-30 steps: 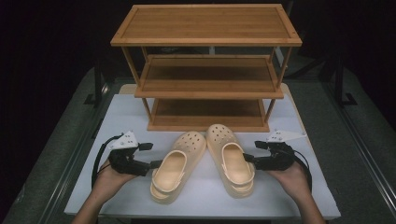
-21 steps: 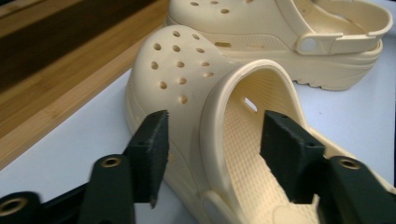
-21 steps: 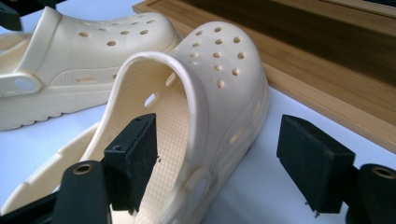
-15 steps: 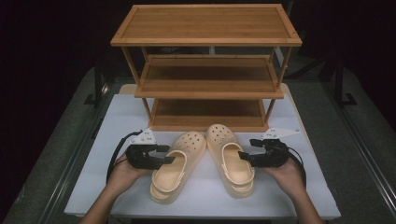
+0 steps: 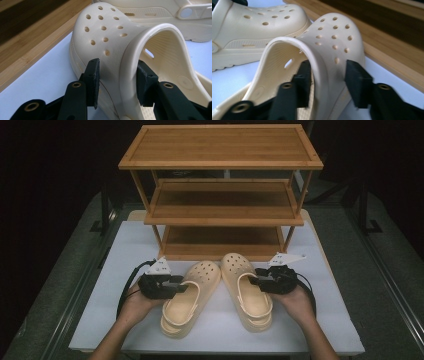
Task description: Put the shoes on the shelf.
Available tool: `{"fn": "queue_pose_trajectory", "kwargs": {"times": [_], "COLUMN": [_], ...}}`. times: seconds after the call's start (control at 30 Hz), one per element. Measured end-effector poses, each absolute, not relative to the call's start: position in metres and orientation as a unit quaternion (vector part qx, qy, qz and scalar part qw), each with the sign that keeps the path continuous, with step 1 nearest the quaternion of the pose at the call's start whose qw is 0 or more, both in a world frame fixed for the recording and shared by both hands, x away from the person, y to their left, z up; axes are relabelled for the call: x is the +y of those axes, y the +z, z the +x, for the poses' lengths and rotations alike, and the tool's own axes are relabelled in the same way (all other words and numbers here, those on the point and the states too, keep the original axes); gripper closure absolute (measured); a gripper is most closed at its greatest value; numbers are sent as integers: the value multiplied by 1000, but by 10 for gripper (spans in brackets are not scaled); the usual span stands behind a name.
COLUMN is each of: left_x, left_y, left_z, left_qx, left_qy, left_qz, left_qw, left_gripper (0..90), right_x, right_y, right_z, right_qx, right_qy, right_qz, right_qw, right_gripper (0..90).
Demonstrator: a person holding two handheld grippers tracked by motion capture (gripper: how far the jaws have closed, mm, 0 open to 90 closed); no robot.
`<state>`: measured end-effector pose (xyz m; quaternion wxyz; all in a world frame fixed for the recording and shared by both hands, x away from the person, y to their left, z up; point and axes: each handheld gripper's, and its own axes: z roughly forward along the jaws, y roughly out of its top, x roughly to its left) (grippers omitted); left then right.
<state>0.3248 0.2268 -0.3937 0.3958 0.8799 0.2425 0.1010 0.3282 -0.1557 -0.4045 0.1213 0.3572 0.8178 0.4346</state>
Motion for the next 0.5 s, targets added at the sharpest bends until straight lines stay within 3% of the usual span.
{"fn": "queue_pose_trajectory", "kwargs": {"times": [0.5], "left_x": [225], "left_y": [-387], "left_z": [320], "left_qx": [246], "left_qy": [152], "left_qz": [879], "left_qw": [380], "left_gripper": [749], "right_x": [-154], "right_y": [-399], "right_z": [320], "right_qx": [820], "right_qy": [422], "right_qz": [346], "right_qw": [172], "right_gripper": [754]}}
